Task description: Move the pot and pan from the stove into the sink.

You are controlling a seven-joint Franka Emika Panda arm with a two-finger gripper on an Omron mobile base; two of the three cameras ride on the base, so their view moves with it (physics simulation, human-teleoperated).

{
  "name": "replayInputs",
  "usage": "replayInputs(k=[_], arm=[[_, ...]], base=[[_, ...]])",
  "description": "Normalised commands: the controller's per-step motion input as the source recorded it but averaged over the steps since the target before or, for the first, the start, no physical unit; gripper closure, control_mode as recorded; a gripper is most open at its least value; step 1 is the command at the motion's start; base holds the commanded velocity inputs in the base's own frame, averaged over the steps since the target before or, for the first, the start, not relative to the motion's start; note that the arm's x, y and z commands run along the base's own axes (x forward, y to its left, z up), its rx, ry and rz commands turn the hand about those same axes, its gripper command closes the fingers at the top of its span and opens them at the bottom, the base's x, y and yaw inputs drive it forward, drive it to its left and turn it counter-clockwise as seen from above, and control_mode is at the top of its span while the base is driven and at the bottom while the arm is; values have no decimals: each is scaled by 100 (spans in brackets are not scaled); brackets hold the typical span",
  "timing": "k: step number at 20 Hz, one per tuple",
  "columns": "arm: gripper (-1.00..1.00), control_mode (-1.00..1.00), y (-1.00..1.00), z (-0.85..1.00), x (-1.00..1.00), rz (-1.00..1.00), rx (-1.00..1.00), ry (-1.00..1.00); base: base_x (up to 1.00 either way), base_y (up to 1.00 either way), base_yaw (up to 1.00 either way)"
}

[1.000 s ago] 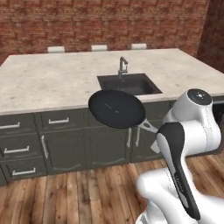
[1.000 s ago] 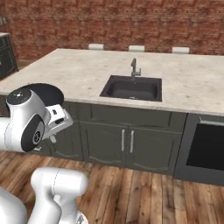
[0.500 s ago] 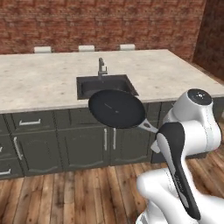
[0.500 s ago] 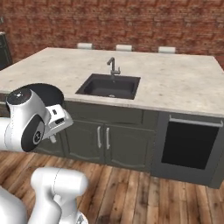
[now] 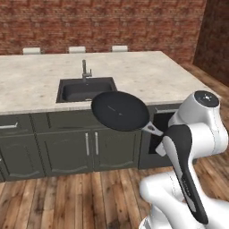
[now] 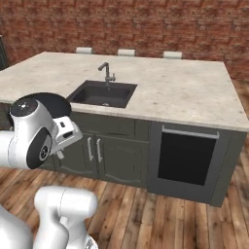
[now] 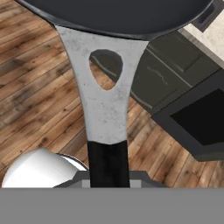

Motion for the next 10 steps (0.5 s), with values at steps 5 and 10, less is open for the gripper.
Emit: replayInputs(k=[5, 10], arm=[[100, 100, 0, 0, 0, 0, 0, 0], [100, 100, 0, 0, 0, 0, 0, 0]], base=[[1, 7, -1], [2, 54, -4]])
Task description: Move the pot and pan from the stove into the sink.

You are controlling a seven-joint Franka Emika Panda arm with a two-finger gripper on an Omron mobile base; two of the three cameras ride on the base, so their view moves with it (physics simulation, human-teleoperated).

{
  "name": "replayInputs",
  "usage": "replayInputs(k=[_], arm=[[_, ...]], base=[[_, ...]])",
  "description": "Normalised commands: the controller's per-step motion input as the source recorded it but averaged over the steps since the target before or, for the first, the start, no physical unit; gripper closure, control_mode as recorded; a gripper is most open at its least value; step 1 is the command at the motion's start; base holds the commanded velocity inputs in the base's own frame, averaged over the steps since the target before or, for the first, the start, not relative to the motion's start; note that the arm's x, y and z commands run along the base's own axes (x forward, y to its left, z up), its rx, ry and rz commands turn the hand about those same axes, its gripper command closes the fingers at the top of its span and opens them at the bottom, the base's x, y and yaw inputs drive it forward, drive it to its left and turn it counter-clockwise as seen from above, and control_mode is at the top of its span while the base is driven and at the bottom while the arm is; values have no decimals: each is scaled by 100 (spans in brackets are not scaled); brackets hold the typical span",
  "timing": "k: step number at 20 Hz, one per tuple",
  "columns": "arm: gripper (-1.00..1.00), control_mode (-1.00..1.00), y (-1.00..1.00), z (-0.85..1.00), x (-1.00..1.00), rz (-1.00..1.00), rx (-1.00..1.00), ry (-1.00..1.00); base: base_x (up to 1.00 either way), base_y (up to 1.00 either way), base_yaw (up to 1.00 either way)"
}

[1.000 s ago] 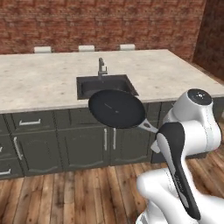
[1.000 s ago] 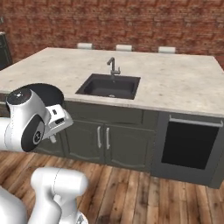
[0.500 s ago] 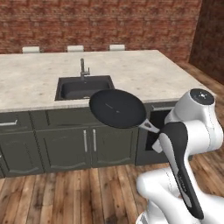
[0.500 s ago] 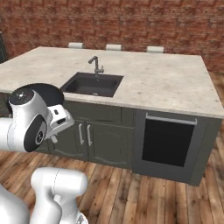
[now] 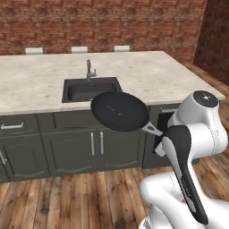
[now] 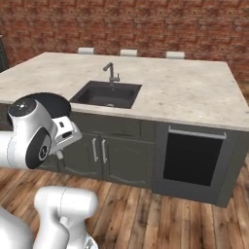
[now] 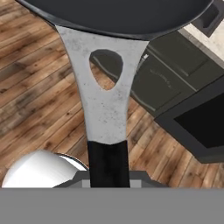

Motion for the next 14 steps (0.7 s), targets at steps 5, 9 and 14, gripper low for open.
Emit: replayInputs(k=[5, 9, 14], arm=[[100, 100, 0, 0, 0, 0, 0, 0], [100, 100, 0, 0, 0, 0, 0, 0], [100, 100, 0, 0, 0, 0, 0, 0]], base=[[3, 35, -2], [7, 0, 0], [58, 0, -2]])
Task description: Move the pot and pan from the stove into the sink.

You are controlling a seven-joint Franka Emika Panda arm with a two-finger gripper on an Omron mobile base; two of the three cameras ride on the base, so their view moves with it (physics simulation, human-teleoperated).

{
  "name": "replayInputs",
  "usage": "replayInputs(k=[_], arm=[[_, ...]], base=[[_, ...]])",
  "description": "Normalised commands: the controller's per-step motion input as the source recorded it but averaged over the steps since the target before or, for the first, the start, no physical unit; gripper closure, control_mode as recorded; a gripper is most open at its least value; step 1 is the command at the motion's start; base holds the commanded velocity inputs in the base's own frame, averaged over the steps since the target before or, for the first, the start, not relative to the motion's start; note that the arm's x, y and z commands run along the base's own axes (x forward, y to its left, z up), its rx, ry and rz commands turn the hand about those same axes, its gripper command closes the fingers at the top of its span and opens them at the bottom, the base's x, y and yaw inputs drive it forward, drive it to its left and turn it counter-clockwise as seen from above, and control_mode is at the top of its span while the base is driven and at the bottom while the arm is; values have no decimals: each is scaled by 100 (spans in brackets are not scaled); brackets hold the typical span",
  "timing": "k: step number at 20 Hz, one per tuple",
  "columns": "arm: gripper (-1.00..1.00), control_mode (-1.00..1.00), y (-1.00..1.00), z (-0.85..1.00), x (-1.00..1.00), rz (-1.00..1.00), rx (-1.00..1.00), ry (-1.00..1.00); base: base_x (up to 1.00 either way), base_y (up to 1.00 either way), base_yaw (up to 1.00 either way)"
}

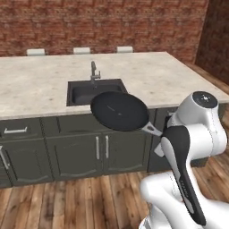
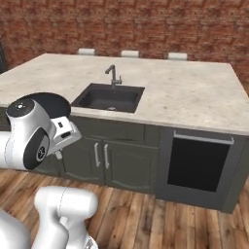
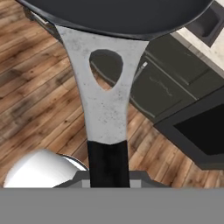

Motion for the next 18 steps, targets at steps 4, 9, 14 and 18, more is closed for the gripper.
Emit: replayInputs(k=[4, 9, 14, 18], arm=[[100, 100, 0, 0, 0, 0, 0, 0], [100, 100, 0, 0, 0, 0, 0, 0], [100, 100, 0, 0, 0, 0, 0, 0], [100, 100, 0, 0, 0, 0, 0, 0]], base=[[75, 0, -4], [77, 0, -5], [74, 0, -5], [74, 0, -5]])
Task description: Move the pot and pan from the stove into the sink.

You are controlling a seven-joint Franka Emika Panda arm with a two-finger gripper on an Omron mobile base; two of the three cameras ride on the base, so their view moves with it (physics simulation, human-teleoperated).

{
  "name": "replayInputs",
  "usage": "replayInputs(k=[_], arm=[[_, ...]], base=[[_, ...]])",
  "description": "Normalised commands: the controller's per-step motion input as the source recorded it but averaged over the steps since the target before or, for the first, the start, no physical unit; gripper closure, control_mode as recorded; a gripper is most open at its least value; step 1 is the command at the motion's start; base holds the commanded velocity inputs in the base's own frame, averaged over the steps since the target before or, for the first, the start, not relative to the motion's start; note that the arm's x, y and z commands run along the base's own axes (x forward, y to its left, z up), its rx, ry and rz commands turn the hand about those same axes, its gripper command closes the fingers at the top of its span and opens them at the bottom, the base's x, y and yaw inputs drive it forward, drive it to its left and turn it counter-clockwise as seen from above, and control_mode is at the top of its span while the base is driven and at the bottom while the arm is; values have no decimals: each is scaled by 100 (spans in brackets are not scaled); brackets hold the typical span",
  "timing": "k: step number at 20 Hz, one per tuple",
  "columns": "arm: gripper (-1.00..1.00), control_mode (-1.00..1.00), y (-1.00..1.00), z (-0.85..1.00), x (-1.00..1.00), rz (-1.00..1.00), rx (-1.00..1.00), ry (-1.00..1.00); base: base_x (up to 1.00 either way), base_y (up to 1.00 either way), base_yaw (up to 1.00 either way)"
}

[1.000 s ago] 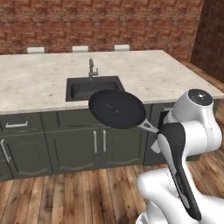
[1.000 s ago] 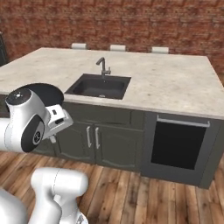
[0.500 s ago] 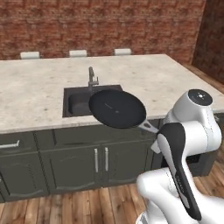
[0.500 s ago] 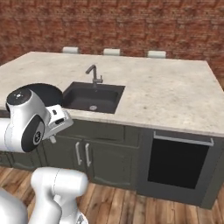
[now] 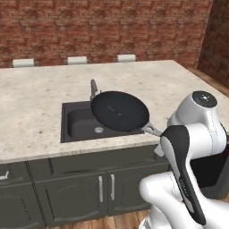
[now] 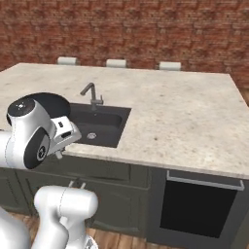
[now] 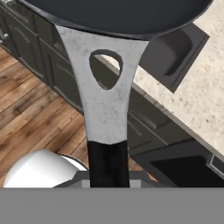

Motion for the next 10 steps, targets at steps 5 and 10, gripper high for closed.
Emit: replayInputs(k=[5, 10], arm=[[100, 100, 0, 0, 0, 0, 0, 0], [100, 100, 0, 0, 0, 0, 0, 0]], base=[[63, 0, -4], [23, 3, -1]])
